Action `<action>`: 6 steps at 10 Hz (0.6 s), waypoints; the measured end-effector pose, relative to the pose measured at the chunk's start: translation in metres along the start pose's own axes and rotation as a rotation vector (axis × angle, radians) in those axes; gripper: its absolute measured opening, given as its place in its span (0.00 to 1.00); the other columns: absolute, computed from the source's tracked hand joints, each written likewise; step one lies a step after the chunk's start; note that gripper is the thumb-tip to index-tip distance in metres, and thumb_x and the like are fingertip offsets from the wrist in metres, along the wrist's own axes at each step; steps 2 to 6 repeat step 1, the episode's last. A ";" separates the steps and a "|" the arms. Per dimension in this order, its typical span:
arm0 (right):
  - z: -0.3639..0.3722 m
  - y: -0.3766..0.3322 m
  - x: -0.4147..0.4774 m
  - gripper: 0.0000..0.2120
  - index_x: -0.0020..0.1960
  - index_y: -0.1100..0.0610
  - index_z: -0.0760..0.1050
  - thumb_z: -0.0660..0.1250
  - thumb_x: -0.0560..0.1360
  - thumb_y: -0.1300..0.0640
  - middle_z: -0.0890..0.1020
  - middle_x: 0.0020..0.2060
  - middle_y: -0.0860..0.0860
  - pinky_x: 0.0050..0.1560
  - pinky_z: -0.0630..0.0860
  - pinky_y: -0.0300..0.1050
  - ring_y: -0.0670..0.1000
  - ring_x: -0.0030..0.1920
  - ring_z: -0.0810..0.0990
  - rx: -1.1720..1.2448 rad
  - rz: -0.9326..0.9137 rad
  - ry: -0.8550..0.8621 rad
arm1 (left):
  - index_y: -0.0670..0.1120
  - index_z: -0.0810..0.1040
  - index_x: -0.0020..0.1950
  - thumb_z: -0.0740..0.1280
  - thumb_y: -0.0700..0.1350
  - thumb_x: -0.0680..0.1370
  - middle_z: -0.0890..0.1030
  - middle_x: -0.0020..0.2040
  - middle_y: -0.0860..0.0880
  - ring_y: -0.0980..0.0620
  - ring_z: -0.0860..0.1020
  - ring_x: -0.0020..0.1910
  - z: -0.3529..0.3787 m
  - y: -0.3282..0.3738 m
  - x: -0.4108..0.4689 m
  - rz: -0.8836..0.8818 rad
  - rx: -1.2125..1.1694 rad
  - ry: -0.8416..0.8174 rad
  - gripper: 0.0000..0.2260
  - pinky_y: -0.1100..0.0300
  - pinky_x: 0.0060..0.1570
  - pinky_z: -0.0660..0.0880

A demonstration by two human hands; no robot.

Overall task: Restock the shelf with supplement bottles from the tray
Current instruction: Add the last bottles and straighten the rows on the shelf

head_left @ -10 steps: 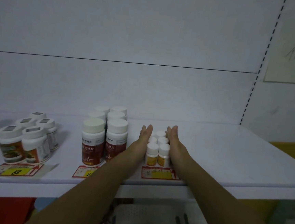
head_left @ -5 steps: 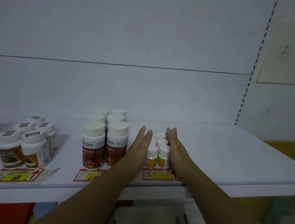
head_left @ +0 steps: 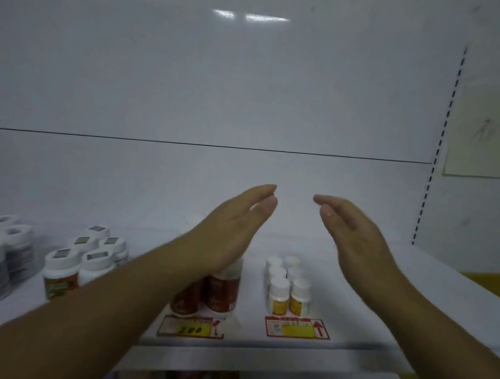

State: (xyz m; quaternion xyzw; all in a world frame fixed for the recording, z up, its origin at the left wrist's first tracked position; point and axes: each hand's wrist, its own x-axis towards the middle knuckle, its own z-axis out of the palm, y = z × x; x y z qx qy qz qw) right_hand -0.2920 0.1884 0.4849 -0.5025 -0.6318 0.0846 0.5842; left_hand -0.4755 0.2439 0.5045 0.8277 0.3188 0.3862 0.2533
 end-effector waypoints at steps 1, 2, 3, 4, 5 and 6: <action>-0.044 -0.054 -0.006 0.13 0.53 0.44 0.78 0.66 0.71 0.42 0.82 0.51 0.37 0.51 0.71 0.24 0.36 0.55 0.78 0.234 -0.282 0.015 | 0.56 0.58 0.75 0.50 0.61 0.79 0.60 0.76 0.57 0.62 0.58 0.72 -0.052 -0.017 0.013 -0.082 0.342 -0.052 0.25 0.65 0.66 0.52; -0.044 -0.054 -0.006 0.13 0.53 0.44 0.78 0.66 0.71 0.42 0.82 0.51 0.37 0.51 0.71 0.24 0.36 0.55 0.78 0.234 -0.282 0.015 | 0.56 0.58 0.75 0.50 0.61 0.79 0.60 0.76 0.57 0.62 0.58 0.72 -0.052 -0.017 0.013 -0.082 0.342 -0.052 0.25 0.65 0.66 0.52; -0.044 -0.054 -0.006 0.13 0.53 0.44 0.78 0.66 0.71 0.42 0.82 0.51 0.37 0.51 0.71 0.24 0.36 0.55 0.78 0.234 -0.282 0.015 | 0.56 0.58 0.75 0.50 0.61 0.79 0.60 0.76 0.57 0.62 0.58 0.72 -0.052 -0.017 0.013 -0.082 0.342 -0.052 0.25 0.65 0.66 0.52; -0.044 -0.054 -0.006 0.13 0.53 0.44 0.78 0.66 0.71 0.42 0.82 0.51 0.37 0.51 0.71 0.24 0.36 0.55 0.78 0.234 -0.282 0.015 | 0.56 0.58 0.75 0.50 0.61 0.79 0.60 0.76 0.57 0.62 0.58 0.72 -0.052 -0.017 0.013 -0.082 0.342 -0.052 0.25 0.65 0.66 0.52; -0.044 -0.054 -0.006 0.13 0.53 0.44 0.78 0.66 0.71 0.42 0.82 0.51 0.37 0.51 0.71 0.24 0.36 0.55 0.78 0.234 -0.282 0.015 | 0.56 0.58 0.75 0.50 0.61 0.79 0.60 0.76 0.57 0.62 0.58 0.72 -0.052 -0.017 0.013 -0.082 0.342 -0.052 0.25 0.65 0.66 0.52; -0.044 -0.054 -0.006 0.13 0.53 0.44 0.78 0.66 0.71 0.42 0.82 0.51 0.37 0.51 0.71 0.24 0.36 0.55 0.78 0.234 -0.282 0.015 | 0.56 0.58 0.75 0.50 0.61 0.79 0.60 0.76 0.57 0.62 0.58 0.72 -0.052 -0.017 0.013 -0.082 0.342 -0.052 0.25 0.65 0.66 0.52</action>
